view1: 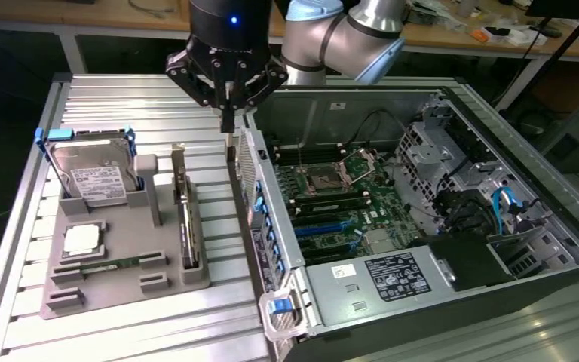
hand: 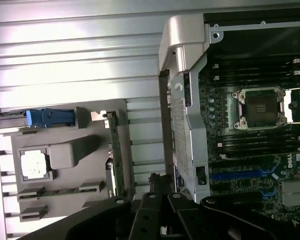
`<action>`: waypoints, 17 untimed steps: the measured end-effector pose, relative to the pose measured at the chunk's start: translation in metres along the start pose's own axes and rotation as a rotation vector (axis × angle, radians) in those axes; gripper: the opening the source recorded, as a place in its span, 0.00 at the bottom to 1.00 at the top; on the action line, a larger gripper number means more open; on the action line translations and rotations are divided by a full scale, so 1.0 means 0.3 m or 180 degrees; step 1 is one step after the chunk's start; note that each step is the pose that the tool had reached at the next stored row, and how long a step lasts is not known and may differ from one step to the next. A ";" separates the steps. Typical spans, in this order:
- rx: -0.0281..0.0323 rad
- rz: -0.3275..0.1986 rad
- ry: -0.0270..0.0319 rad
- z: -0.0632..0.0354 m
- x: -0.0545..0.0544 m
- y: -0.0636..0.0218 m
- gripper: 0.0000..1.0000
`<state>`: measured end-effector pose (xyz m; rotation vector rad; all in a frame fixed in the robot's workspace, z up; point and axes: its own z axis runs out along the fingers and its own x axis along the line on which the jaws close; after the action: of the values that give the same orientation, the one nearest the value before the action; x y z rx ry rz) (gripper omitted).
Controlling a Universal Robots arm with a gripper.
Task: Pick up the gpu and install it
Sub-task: 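Reach for the gpu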
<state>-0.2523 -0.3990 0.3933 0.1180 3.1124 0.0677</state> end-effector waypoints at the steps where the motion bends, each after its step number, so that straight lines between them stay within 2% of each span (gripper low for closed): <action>1: 0.0000 0.0000 0.0000 0.000 0.007 -0.001 0.11; 17: 0.0001 0.0000 0.0000 -0.005 0.166 -0.012 0.11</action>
<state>-0.3024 -0.3989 0.3934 0.1179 3.1126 0.0675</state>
